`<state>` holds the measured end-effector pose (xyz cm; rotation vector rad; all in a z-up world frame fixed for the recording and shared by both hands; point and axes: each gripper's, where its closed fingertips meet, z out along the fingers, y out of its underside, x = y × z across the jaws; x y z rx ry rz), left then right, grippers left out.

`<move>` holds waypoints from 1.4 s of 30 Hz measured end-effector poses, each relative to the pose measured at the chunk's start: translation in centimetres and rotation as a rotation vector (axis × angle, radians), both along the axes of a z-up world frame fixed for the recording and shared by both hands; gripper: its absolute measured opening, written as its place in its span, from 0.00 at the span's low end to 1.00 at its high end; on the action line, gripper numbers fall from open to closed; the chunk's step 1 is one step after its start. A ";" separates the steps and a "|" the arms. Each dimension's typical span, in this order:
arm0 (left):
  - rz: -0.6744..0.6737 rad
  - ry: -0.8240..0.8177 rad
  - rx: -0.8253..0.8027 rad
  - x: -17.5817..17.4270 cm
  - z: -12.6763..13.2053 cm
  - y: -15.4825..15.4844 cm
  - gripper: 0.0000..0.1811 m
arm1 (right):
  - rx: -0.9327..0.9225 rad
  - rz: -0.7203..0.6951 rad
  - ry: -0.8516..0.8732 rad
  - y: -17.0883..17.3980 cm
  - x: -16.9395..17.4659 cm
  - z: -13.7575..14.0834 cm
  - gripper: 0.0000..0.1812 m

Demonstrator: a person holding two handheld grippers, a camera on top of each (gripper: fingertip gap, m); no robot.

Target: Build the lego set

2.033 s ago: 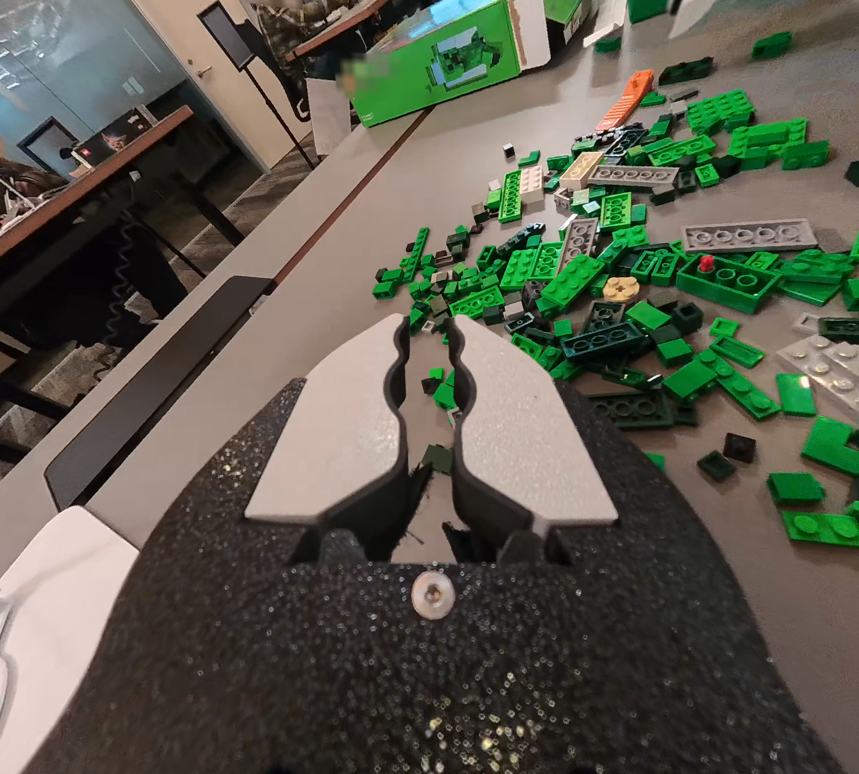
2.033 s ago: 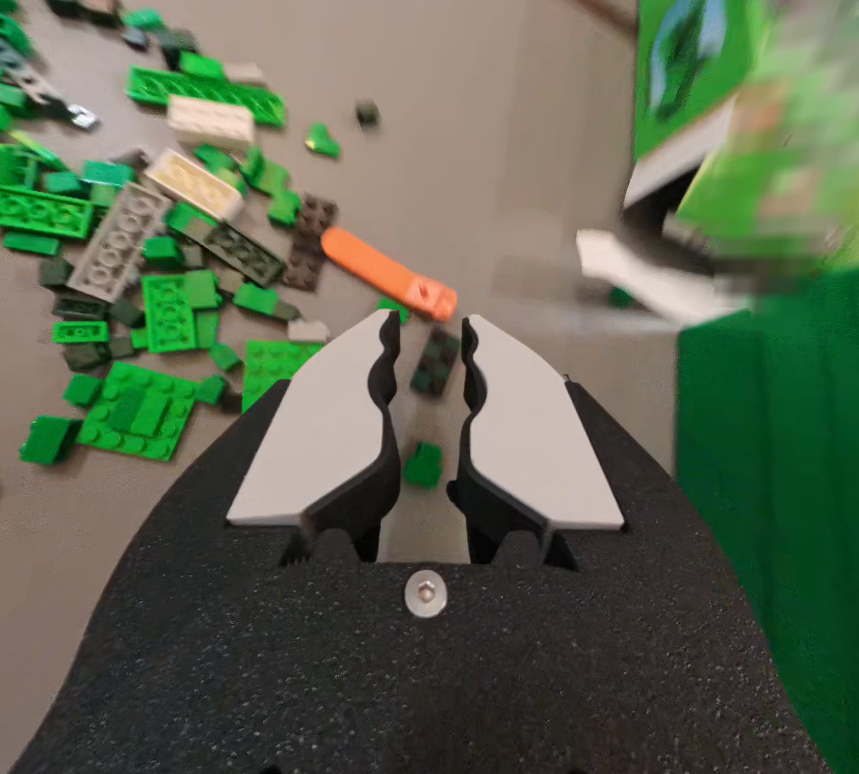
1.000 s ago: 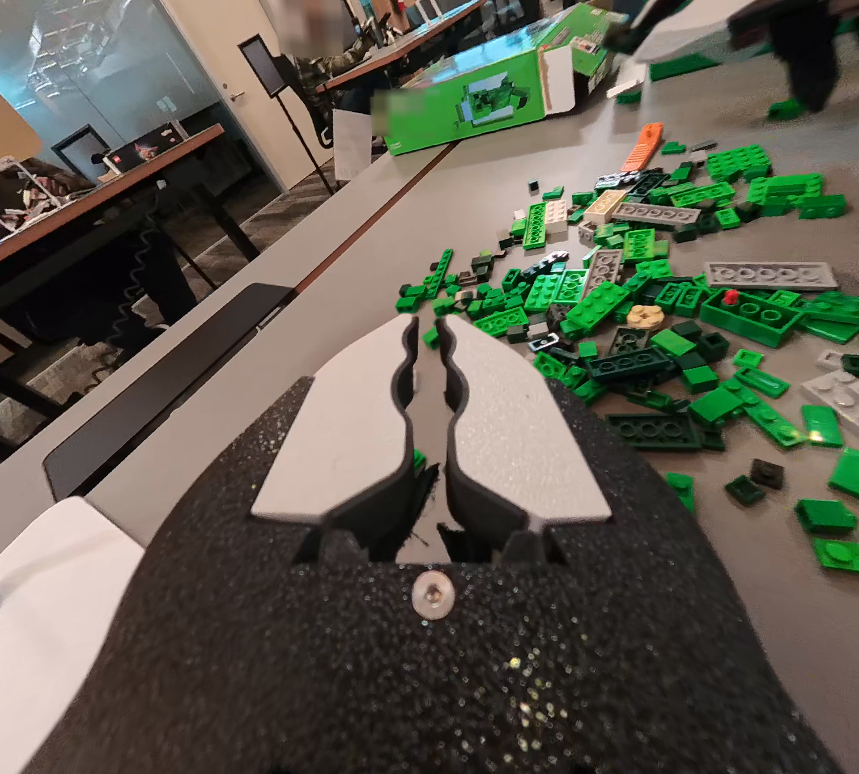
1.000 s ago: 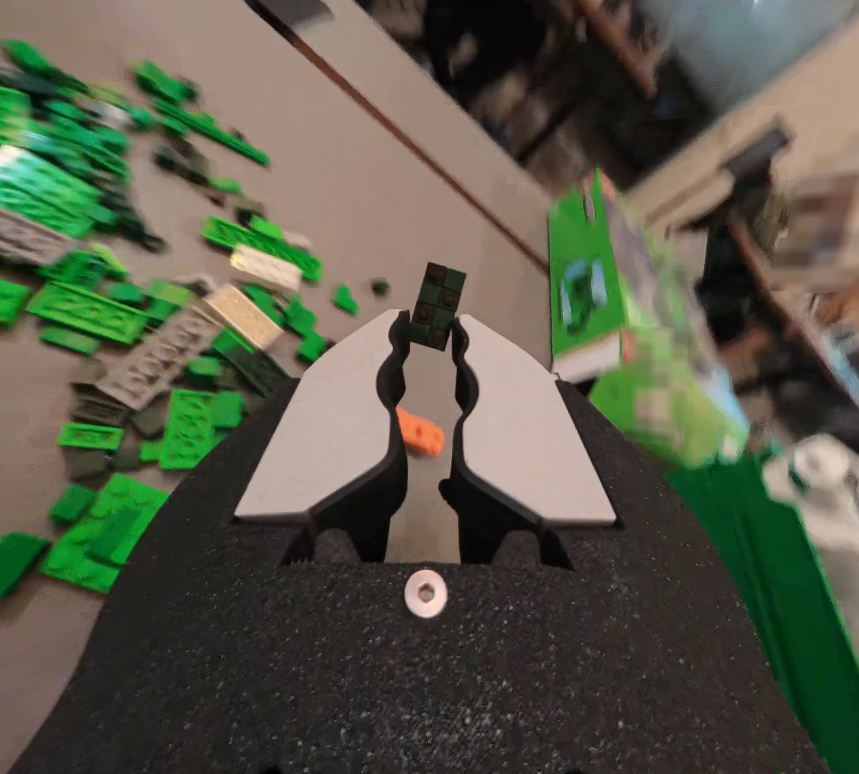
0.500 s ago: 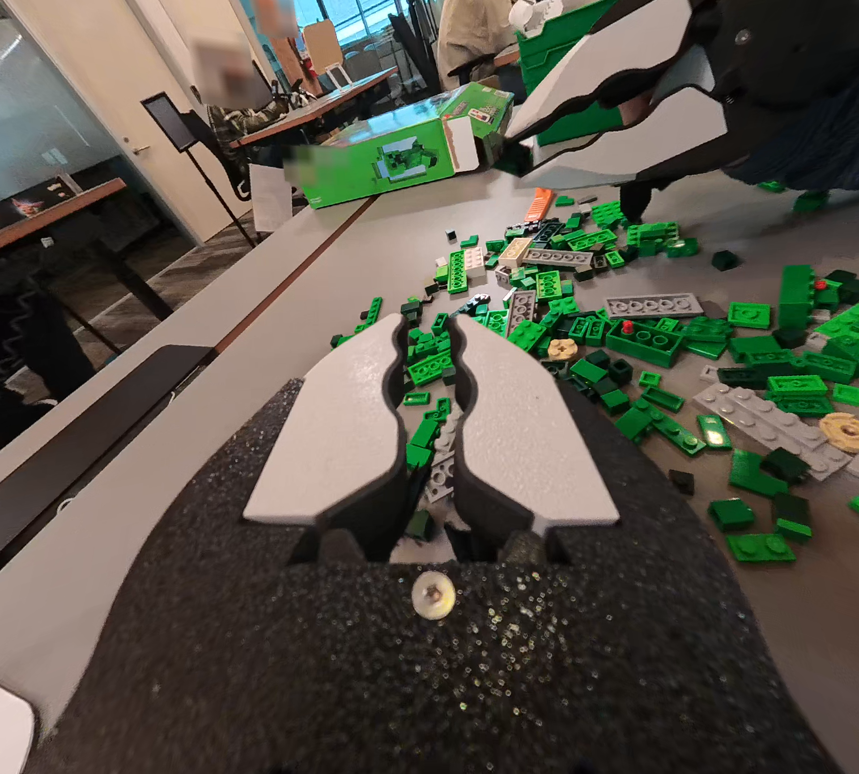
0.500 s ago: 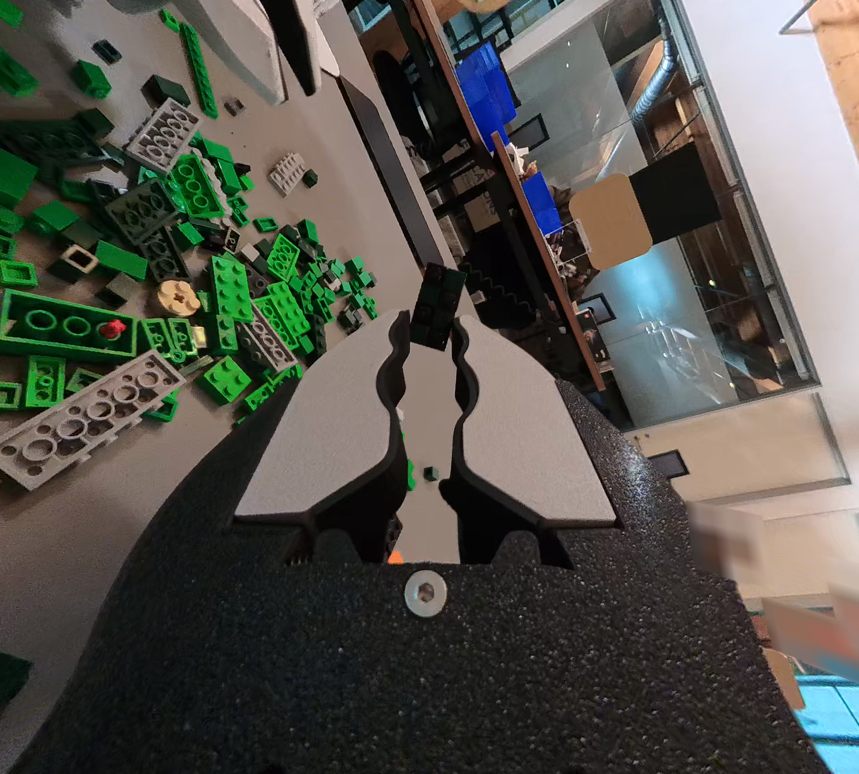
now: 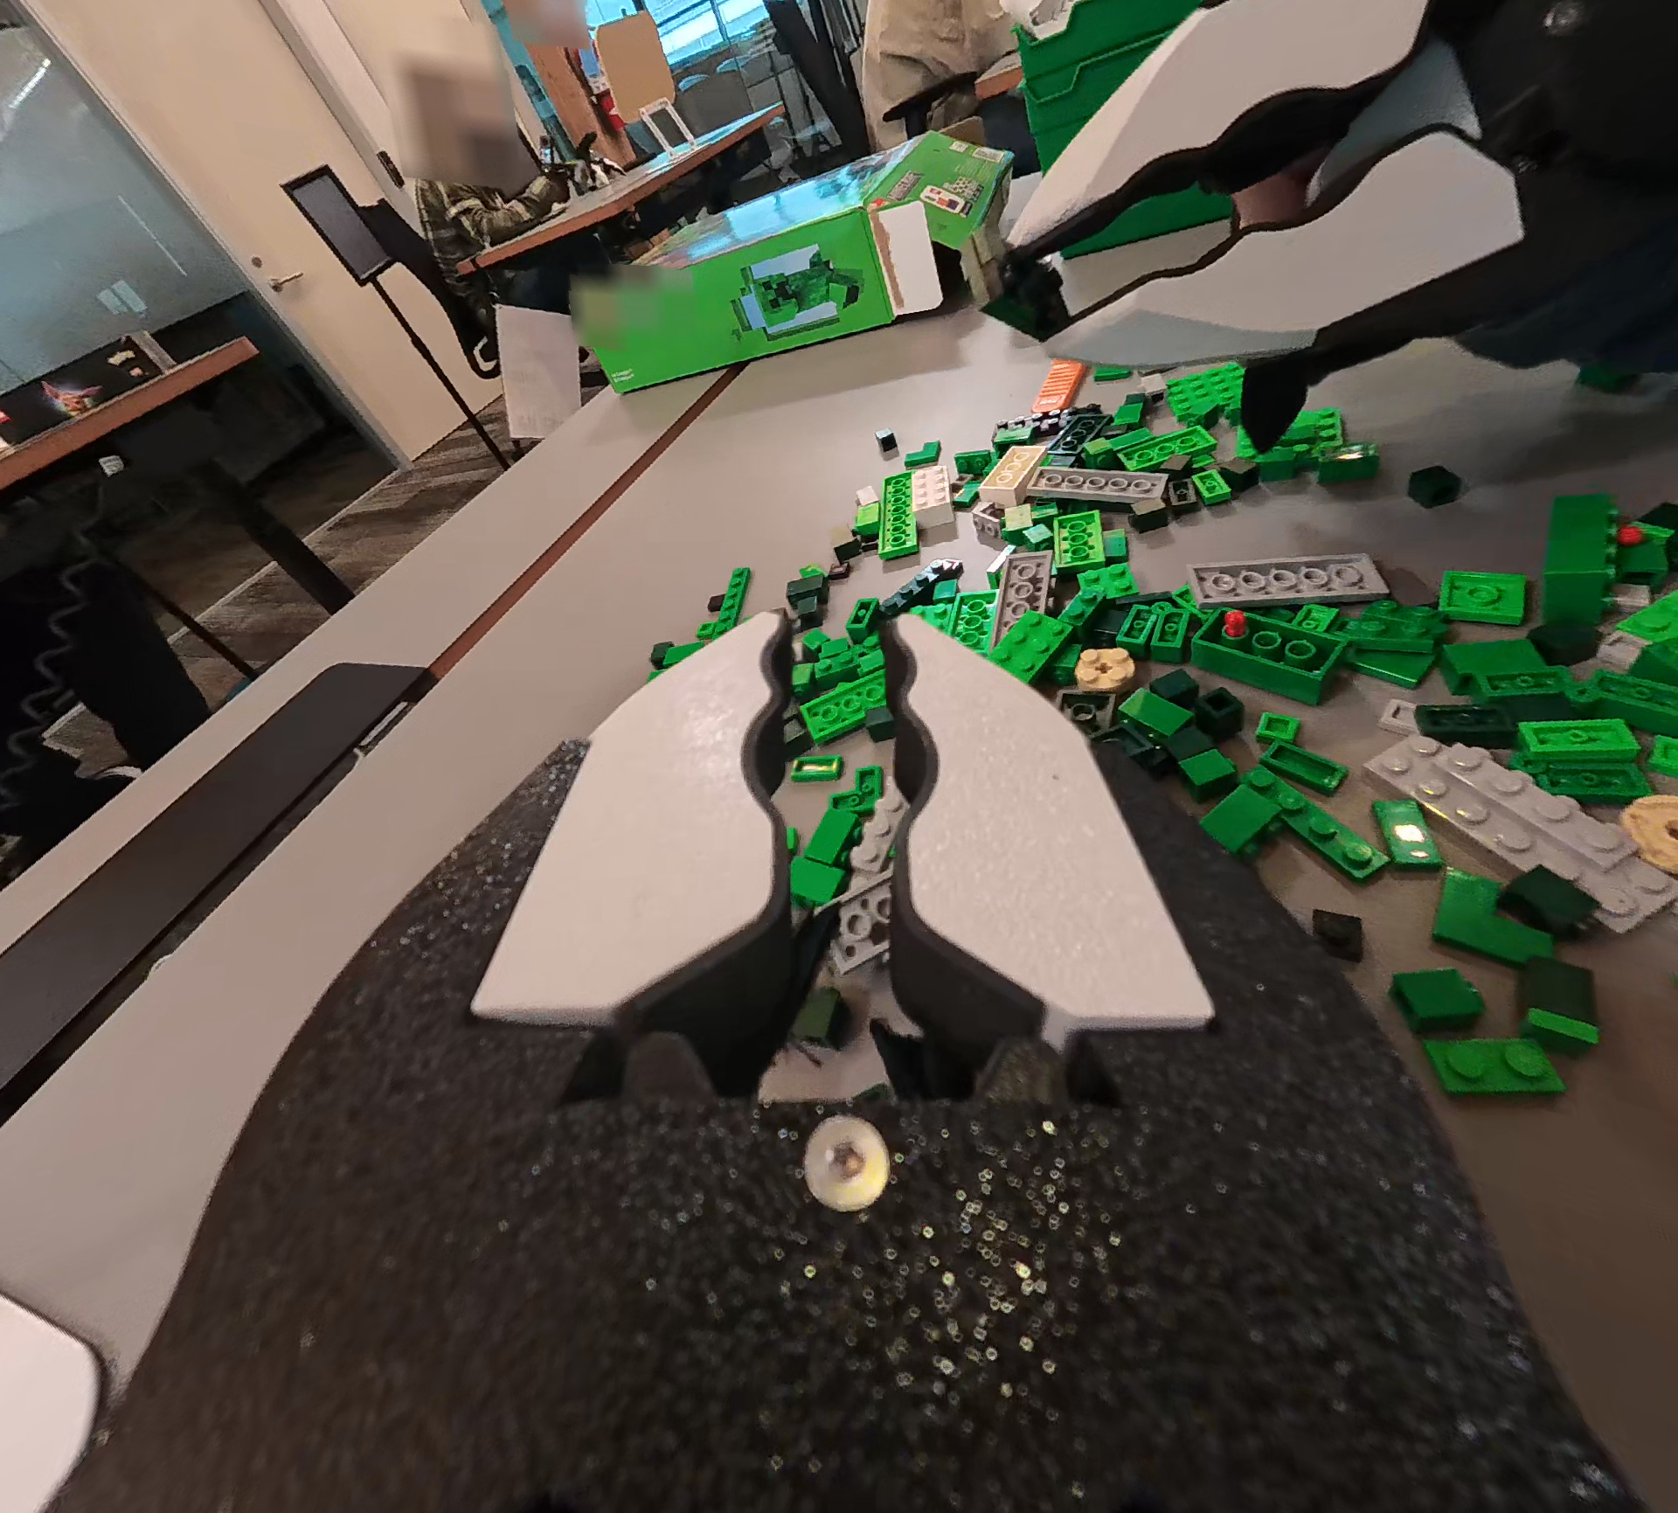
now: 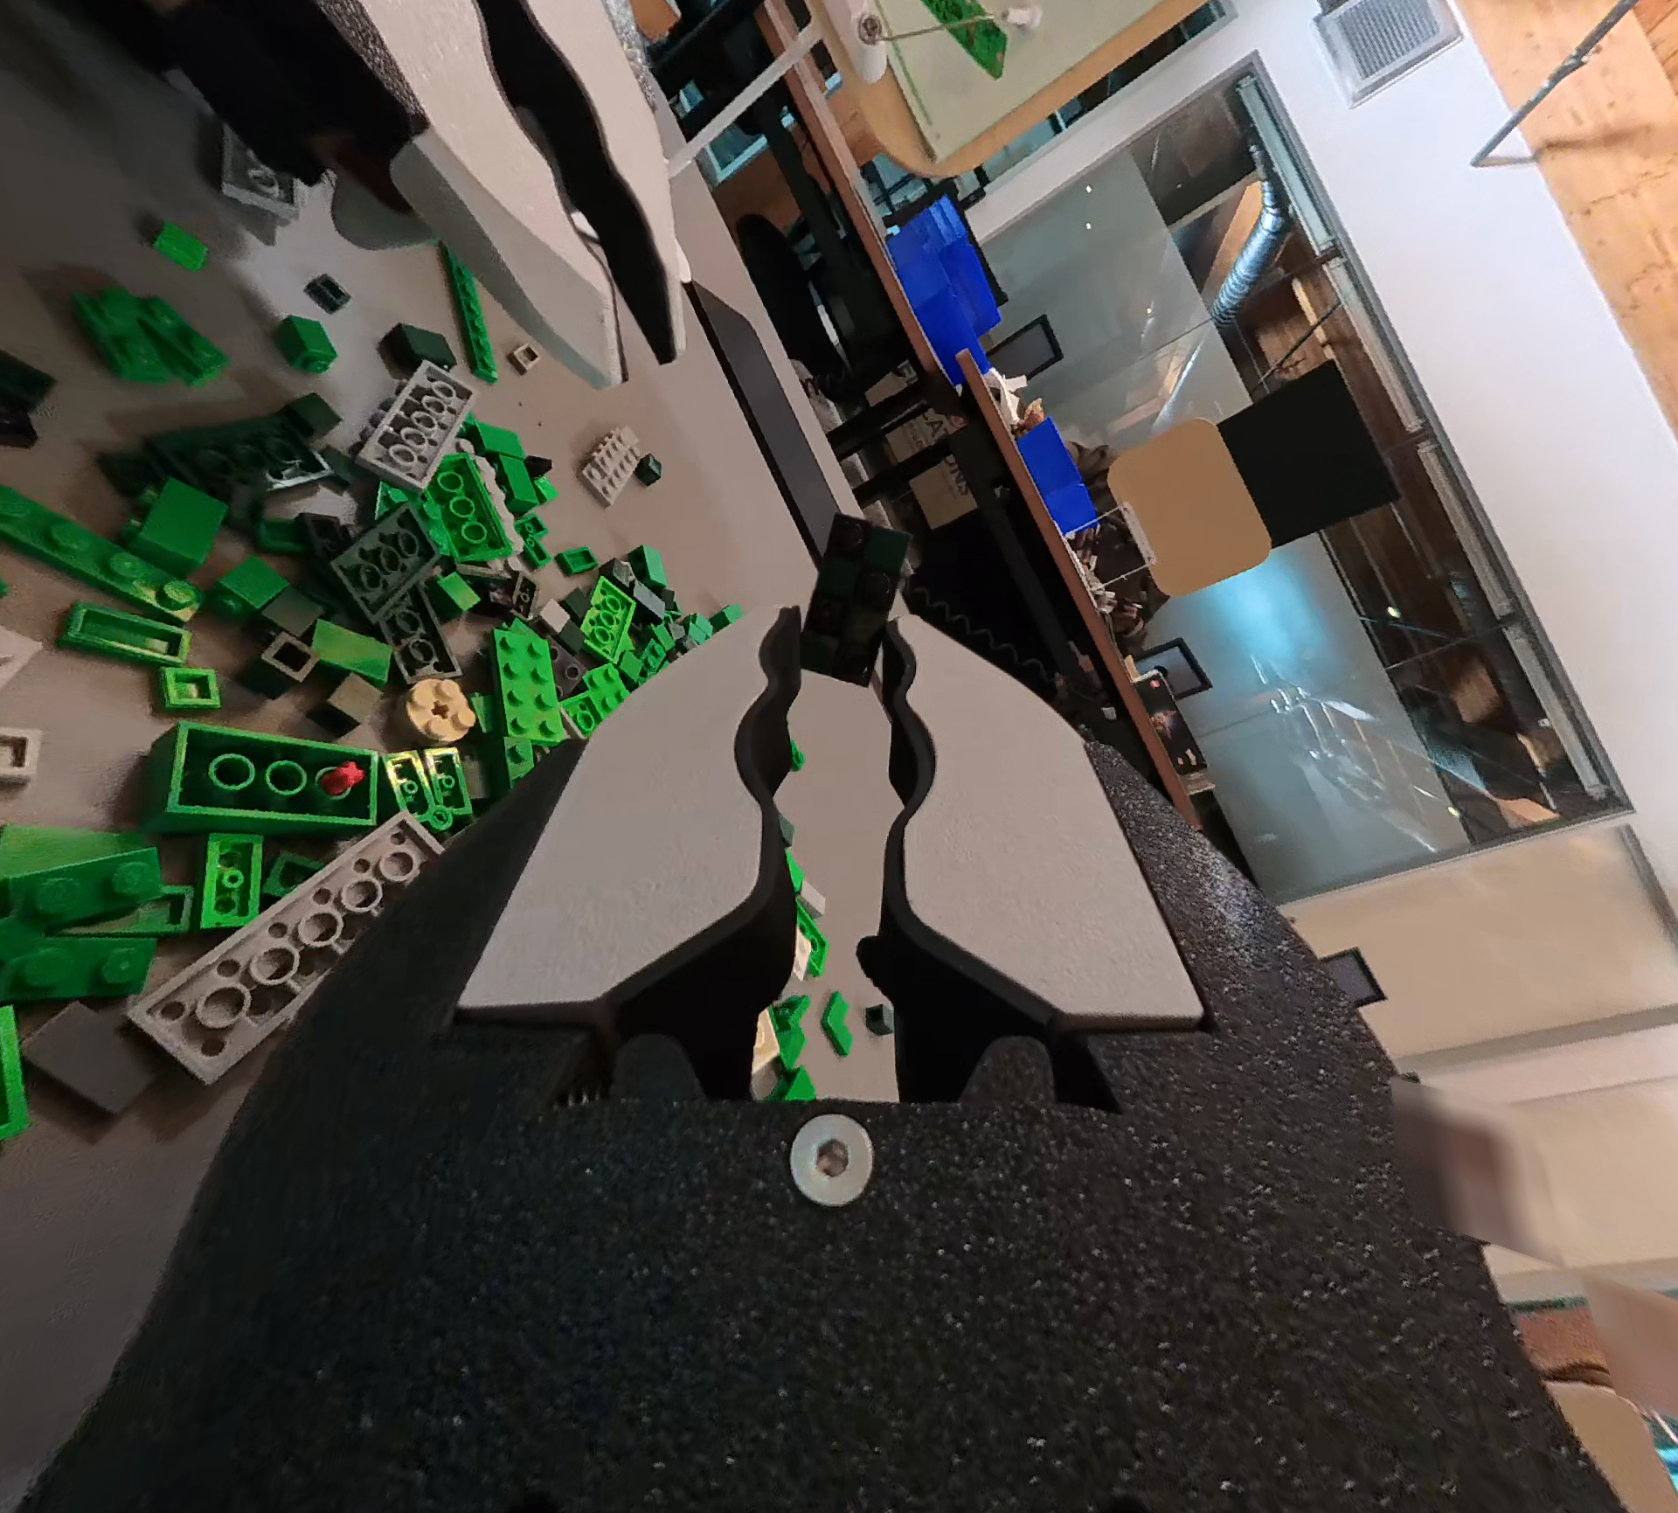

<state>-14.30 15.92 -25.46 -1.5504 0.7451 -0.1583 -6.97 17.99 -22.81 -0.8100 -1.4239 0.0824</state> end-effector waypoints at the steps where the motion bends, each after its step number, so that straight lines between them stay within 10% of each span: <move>1: 0.008 -0.001 0.000 -0.1 0.0 0.1 0.11 | 0.002 -0.004 0.011 0.1 0.0 0.0 0.10; 30: 0.311 -0.123 -0.022 -2.9 0.7 -0.7 0.13 | 0.128 0.054 0.107 -1.0 0.8 0.3 0.09; 38: -0.007 -0.344 -0.121 3.6 3.0 -2.6 0.00 | 0.202 0.131 0.054 -3.4 0.2 0.0 0.09; 42: -0.111 -0.422 -0.162 4.9 3.7 -3.0 0.16 | 0.209 0.151 0.022 -3.8 0.1 -0.5 0.09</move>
